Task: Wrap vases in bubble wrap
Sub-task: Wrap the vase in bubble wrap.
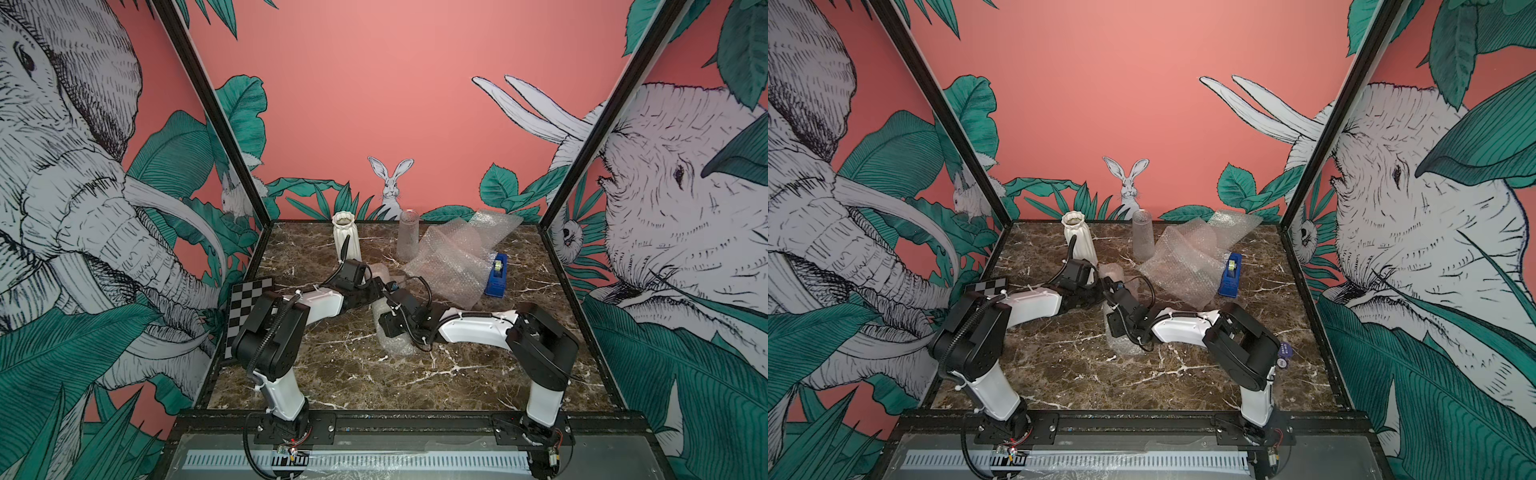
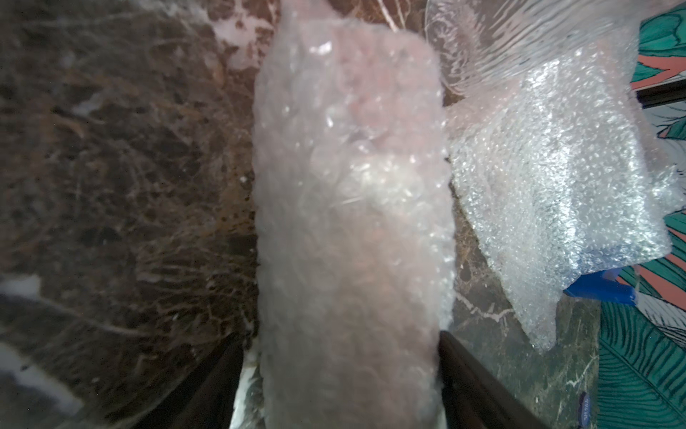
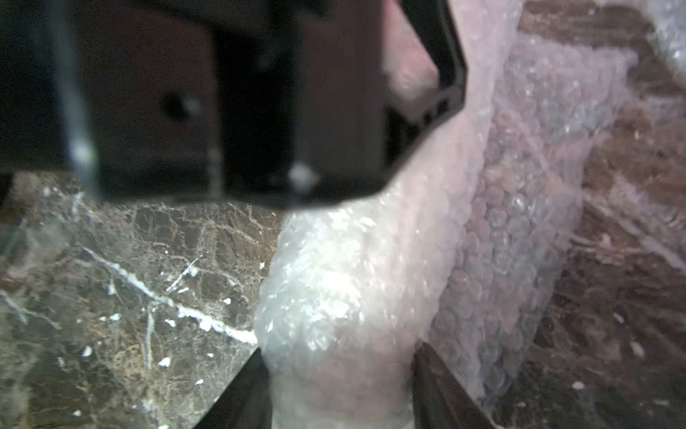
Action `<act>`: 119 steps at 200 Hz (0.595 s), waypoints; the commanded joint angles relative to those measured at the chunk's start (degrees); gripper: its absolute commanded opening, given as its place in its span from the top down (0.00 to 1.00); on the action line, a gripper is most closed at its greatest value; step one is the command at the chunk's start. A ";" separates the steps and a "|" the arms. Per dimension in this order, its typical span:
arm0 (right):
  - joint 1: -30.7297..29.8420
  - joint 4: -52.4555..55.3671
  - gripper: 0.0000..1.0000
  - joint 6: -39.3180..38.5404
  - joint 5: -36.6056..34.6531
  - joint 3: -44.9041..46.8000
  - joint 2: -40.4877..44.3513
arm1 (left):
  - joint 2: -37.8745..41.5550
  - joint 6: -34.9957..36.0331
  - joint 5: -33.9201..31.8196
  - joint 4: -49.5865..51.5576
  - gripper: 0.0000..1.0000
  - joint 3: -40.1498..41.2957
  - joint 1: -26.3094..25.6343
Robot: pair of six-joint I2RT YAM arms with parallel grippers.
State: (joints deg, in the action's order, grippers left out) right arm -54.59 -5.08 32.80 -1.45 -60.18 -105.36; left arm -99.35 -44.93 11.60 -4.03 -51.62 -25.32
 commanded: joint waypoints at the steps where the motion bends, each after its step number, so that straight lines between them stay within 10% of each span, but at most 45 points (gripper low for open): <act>1: 2.08 -10.62 0.50 8.31 8.11 5.91 -0.59 | 2.39 0.44 -0.28 2.84 0.09 -0.90 0.10; 119: 3.66 -17.46 0.42 13.17 10.68 10.45 0.99 | -2.63 5.02 -1.93 7.93 0.30 -4.58 -0.60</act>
State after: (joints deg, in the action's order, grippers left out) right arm -50.94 -26.44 47.05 9.08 -49.82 -105.36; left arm -100.82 -41.74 12.08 -0.49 -55.18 -25.67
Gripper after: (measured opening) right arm 0.557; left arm 0.722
